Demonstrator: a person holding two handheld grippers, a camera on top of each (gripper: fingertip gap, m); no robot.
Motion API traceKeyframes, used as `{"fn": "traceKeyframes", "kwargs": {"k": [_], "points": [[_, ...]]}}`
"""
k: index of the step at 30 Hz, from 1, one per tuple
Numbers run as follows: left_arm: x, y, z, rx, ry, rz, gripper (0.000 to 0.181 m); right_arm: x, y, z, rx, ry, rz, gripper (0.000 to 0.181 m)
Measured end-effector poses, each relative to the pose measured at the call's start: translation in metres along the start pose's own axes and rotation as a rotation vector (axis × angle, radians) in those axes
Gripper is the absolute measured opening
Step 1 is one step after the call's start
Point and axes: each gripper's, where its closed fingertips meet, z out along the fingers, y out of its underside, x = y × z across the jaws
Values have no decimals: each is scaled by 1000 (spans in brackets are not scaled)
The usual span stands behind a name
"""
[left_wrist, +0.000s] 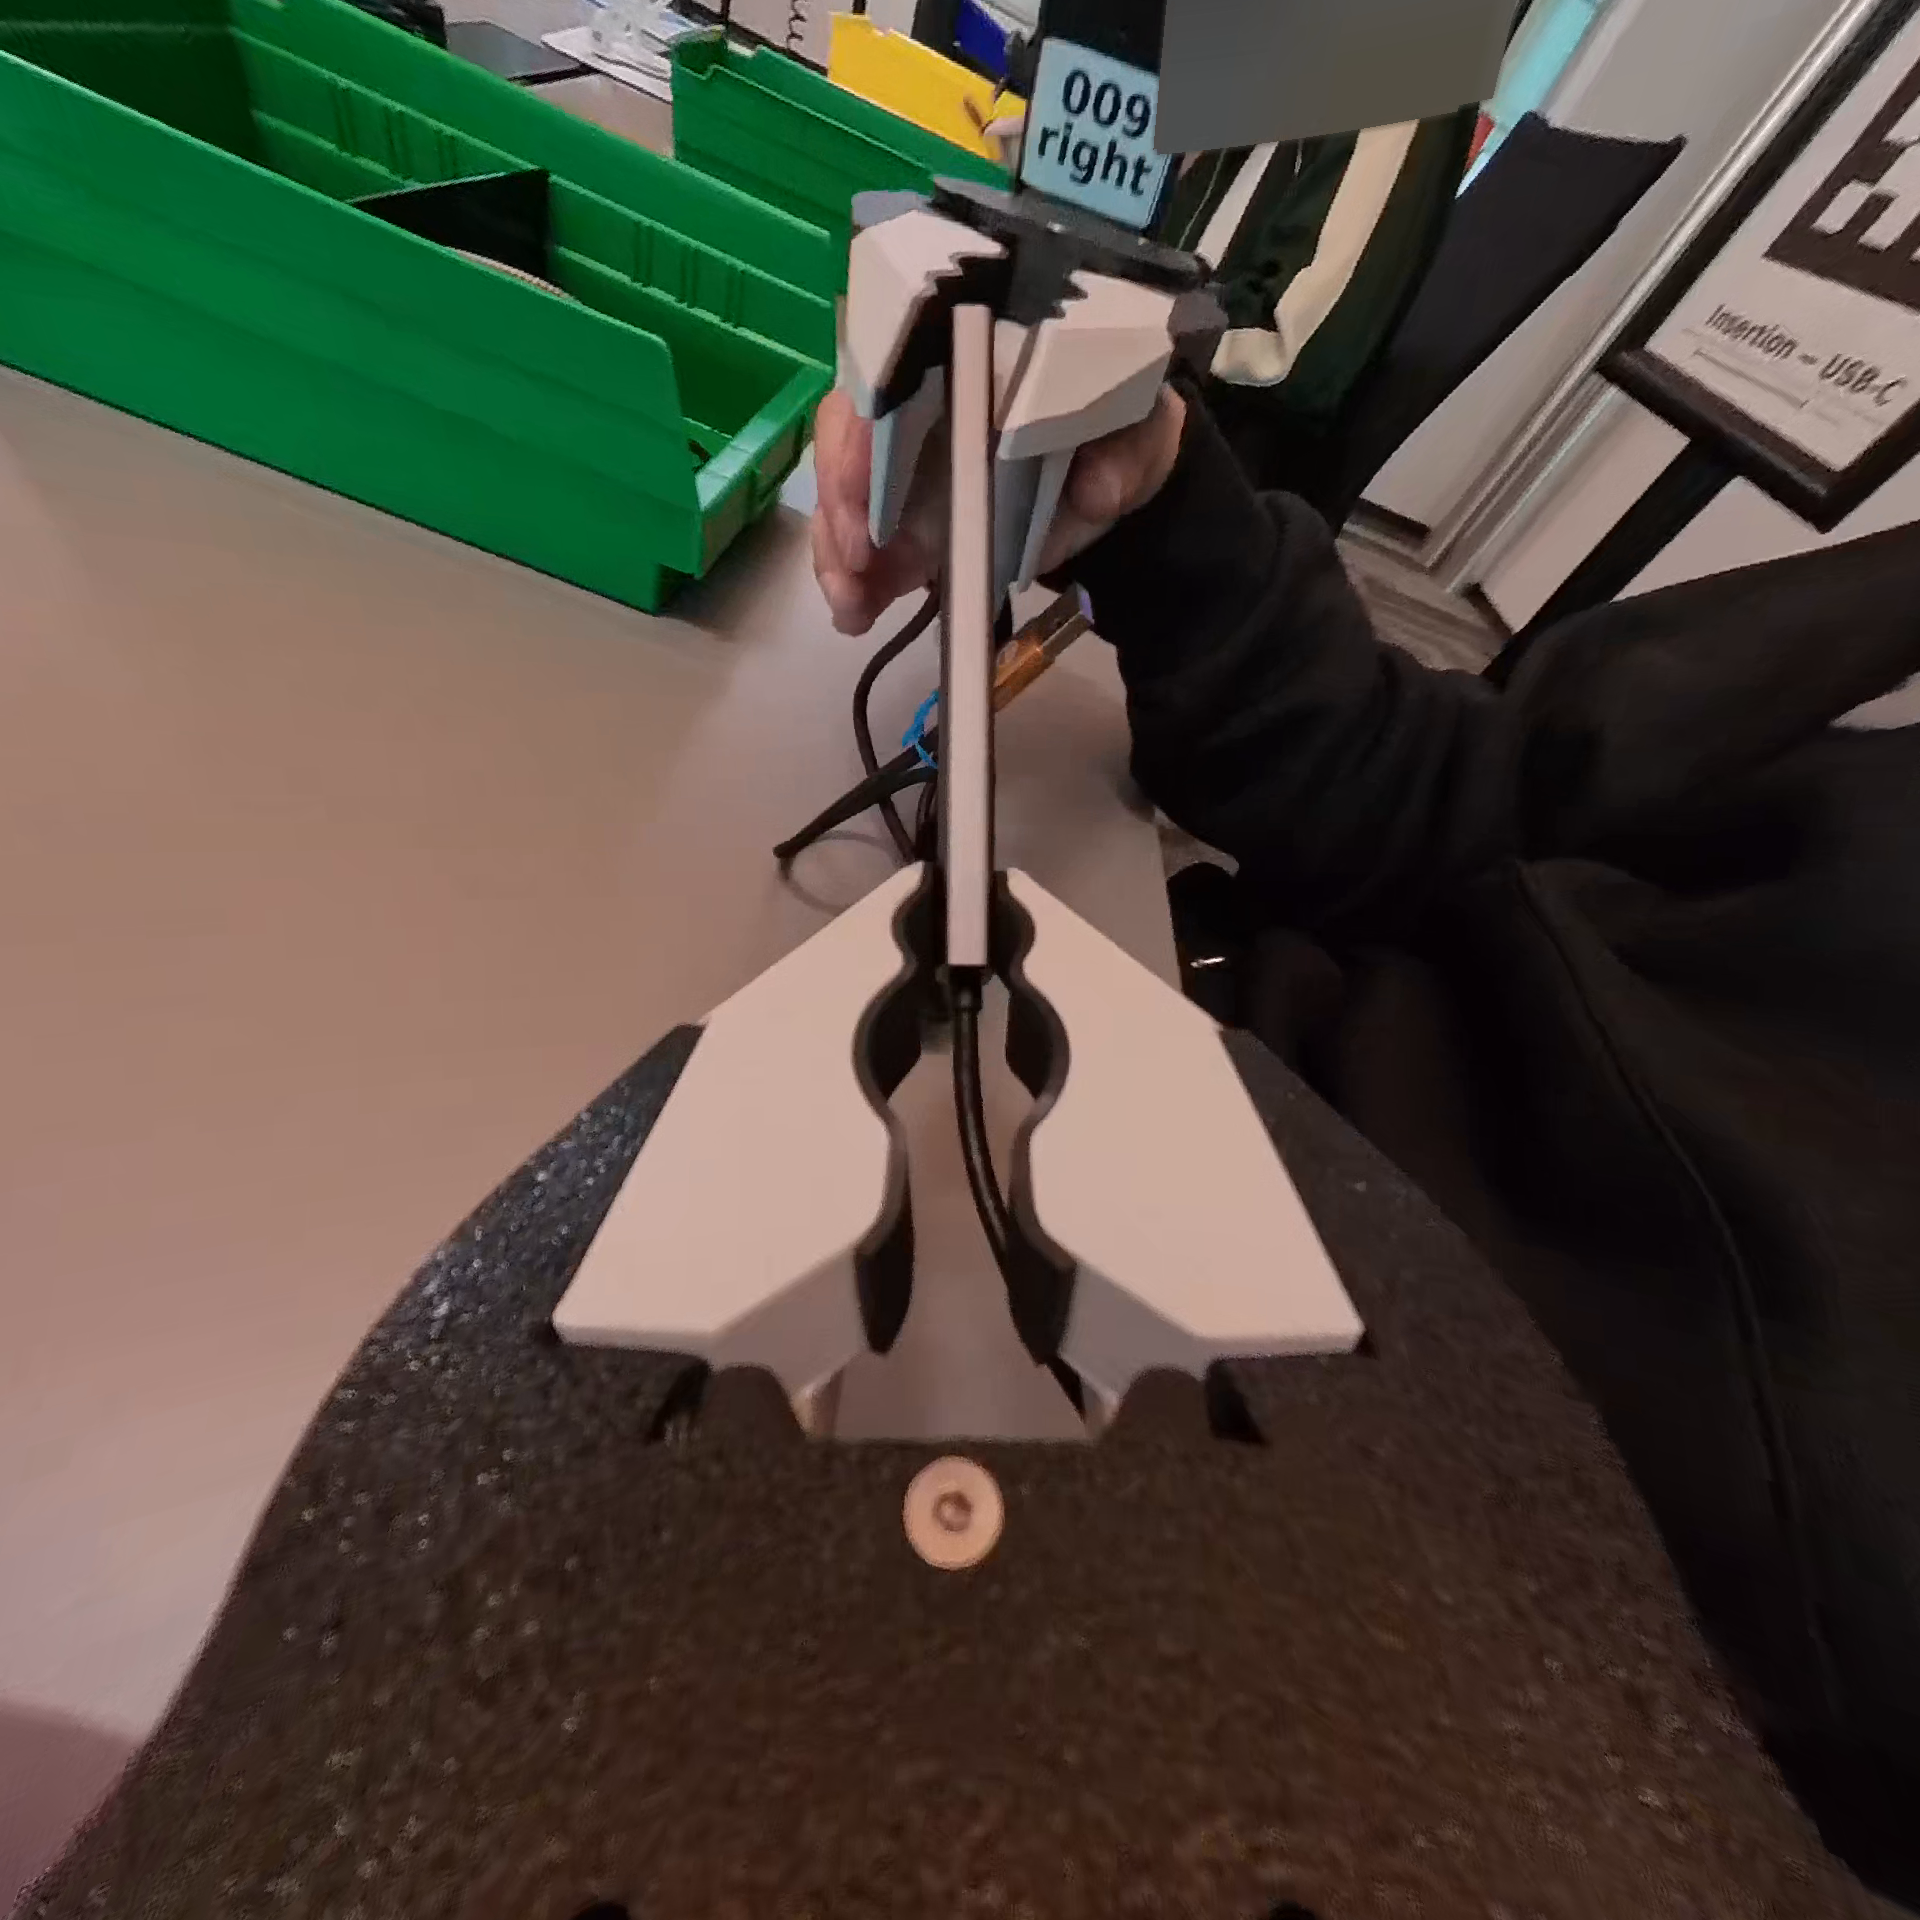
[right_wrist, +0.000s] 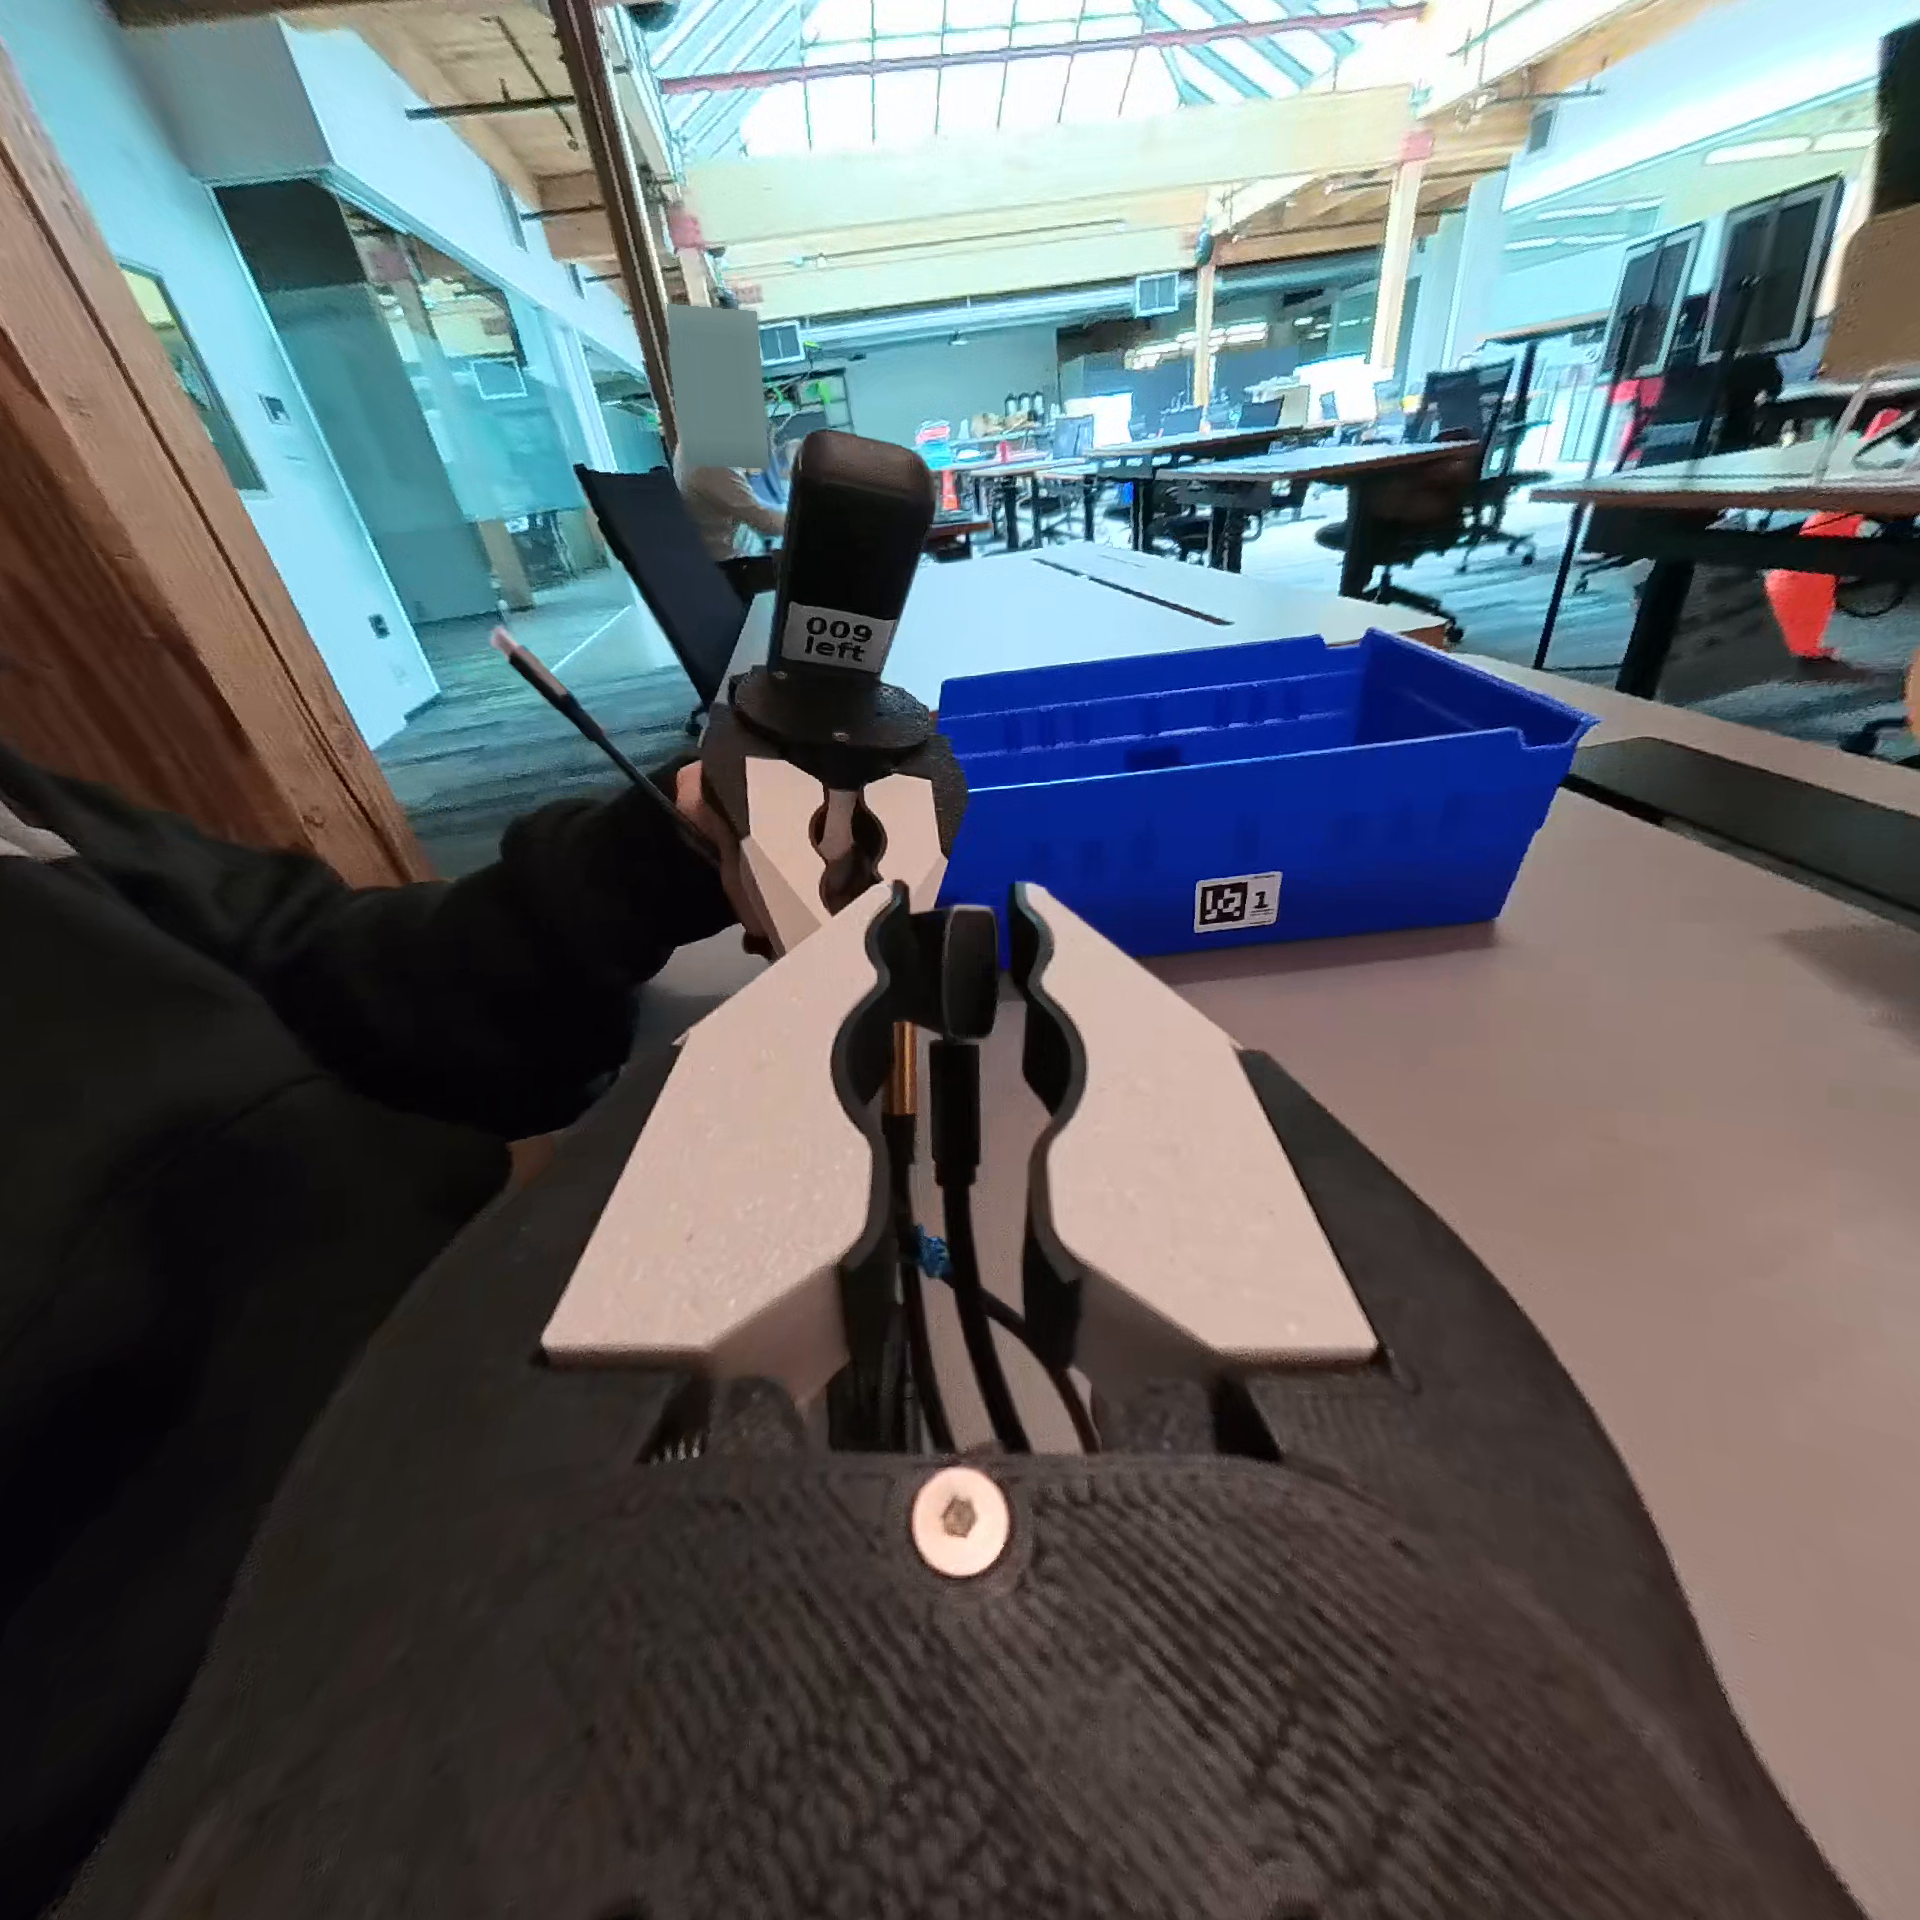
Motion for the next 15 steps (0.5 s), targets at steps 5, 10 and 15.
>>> {"fn": "traceKeyframes", "kwargs": {"k": [5,10,15], "points": [[4,-8,-8,76,26,40,8,-20,-6,1,53,-120,66,9],[-26,-76,-76,537,-267,47,25,2,-21,-9,204,-14,255,8],[16,-109,-155,663,-652,551,36,32,-32,-35,328,117,440,8]]}}
